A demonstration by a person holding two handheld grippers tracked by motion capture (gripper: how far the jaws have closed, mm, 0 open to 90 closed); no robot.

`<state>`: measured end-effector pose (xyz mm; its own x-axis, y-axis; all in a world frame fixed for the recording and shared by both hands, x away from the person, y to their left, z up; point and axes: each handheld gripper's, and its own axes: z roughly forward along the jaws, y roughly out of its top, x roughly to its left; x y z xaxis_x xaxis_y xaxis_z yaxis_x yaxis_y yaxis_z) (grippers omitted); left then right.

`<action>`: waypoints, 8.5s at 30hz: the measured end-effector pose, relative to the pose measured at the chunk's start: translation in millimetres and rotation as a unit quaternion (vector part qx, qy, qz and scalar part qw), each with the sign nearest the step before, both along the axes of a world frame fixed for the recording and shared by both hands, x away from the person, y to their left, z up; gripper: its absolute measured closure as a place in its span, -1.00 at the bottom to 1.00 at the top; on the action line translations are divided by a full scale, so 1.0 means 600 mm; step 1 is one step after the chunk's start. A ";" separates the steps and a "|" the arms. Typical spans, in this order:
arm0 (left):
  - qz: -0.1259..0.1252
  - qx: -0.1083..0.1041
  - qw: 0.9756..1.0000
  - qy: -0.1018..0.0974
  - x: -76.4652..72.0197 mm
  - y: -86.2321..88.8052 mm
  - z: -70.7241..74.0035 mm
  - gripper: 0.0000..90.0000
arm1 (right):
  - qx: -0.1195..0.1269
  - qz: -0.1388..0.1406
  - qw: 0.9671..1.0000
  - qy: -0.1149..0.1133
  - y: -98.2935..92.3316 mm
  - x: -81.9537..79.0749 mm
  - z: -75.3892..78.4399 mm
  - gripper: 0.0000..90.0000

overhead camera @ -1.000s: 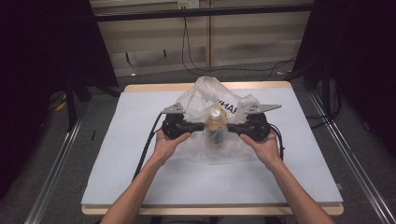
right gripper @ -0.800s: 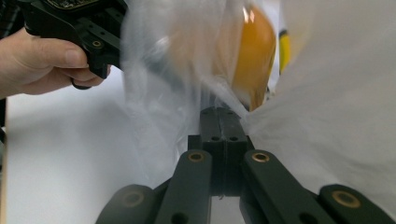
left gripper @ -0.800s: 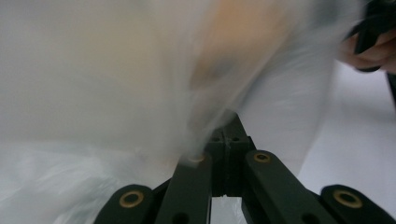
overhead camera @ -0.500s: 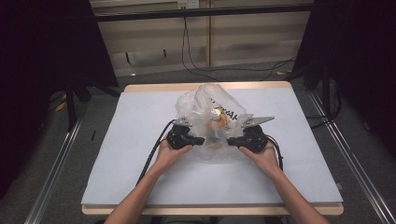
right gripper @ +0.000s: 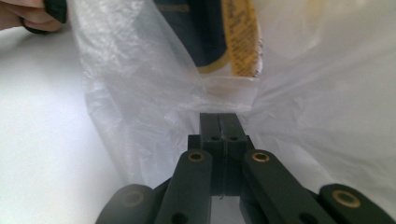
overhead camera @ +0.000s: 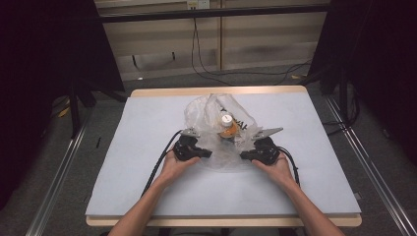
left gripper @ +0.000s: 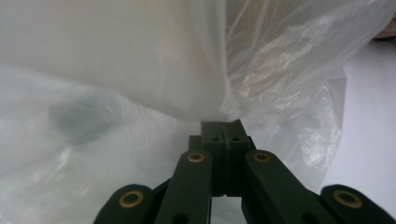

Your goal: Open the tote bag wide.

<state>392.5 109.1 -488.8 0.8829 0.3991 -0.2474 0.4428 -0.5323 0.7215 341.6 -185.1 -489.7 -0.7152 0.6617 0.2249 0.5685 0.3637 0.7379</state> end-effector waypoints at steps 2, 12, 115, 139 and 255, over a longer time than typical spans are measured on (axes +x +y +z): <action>0.000 -0.005 1.000 -0.006 -0.004 0.006 0.008 1.00 | 0.014 0.002 1.000 -0.022 -0.003 -0.003 0.009 1.00; 0.008 -0.067 0.997 -0.043 -0.048 0.065 0.067 1.00 | 0.059 -0.014 0.995 -0.077 -0.028 -0.056 0.082 1.00; 0.109 -0.017 0.993 -0.030 0.048 0.143 0.027 1.00 | -0.018 -0.080 0.996 -0.035 -0.100 0.037 0.013 1.00; 0.034 -0.056 0.992 -0.106 0.014 0.060 0.191 1.00 | 0.039 -0.046 0.992 -0.106 -0.098 0.029 0.156 1.00; 0.075 -0.111 0.984 -0.121 -0.108 0.105 0.115 -0.28 | 0.092 -0.105 0.981 -0.133 -0.109 -0.085 0.116 -0.75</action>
